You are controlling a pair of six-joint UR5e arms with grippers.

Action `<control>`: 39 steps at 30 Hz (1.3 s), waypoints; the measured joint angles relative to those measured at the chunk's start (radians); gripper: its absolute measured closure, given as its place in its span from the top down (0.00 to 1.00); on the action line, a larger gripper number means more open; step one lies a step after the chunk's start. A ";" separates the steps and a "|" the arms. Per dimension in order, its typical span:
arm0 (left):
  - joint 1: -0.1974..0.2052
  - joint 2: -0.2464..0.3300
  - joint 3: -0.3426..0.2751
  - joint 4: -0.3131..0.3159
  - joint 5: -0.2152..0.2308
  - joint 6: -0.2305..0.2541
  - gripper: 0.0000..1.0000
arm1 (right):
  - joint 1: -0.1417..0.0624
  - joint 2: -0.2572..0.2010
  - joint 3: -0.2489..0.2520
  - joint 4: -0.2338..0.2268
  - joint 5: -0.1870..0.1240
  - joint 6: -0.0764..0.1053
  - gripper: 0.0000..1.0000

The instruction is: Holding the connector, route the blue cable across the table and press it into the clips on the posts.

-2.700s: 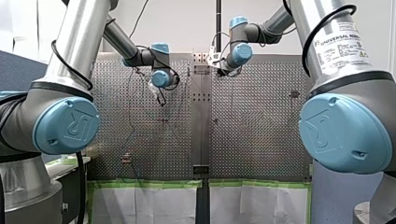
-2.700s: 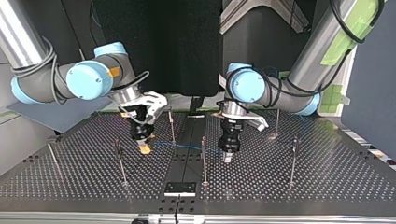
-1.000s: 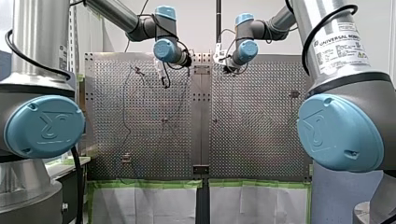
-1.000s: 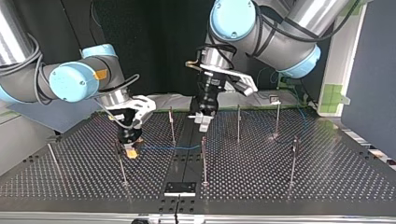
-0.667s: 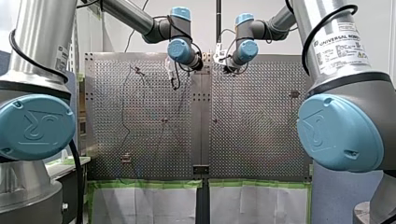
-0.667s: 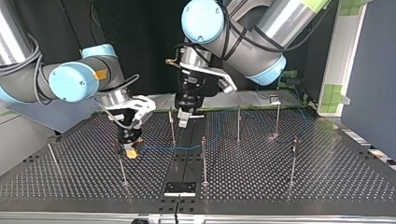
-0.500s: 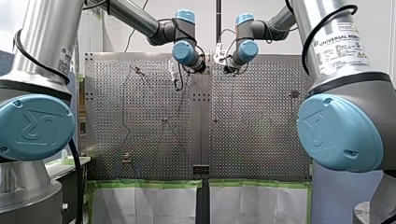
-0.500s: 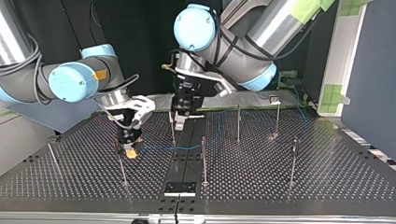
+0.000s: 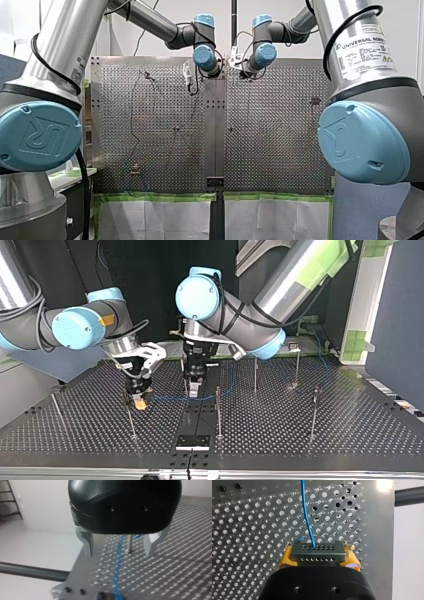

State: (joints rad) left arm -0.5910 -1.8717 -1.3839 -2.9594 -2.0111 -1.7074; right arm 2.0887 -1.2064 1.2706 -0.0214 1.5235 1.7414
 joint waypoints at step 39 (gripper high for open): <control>0.031 -0.165 0.238 -0.129 -0.064 0.037 0.00 | -0.002 0.001 0.000 0.003 -0.006 0.000 0.00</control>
State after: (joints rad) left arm -0.5601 -2.0364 -1.1454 -3.0880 -2.0754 -1.6704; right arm 2.0868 -1.2059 1.2711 -0.0188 1.5172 1.7414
